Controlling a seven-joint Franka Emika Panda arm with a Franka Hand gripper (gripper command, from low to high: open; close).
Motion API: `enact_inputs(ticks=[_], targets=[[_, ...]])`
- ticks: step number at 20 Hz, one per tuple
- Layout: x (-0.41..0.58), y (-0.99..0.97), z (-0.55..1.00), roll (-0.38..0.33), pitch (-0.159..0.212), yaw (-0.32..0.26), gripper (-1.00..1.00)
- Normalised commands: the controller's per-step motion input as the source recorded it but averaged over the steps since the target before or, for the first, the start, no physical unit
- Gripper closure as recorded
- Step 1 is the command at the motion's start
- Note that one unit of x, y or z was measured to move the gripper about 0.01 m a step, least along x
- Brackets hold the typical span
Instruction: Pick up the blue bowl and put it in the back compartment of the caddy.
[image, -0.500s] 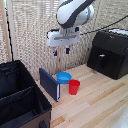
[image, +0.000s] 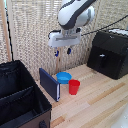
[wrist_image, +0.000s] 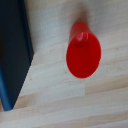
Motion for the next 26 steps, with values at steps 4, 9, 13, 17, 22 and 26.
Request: enact_inputs(ticks=[4,9,13,17,22,26], targets=[[0.225,-0.67,-0.02,0.068,0.003,-0.004,-1.00],[0.123,-0.62,-0.11,0.047,0.027,0.000,-1.00],[0.118,-0.45,-0.19,0.020,0.050,0.000,-1.00],[0.229,-0.28,-0.25,0.000,0.031,0.000,-1.00],[0.299,-0.23,-0.31,0.000,0.003,0.011,-1.00],[0.274,-0.21,-0.32,0.000,0.000,0.032,-1.00]])
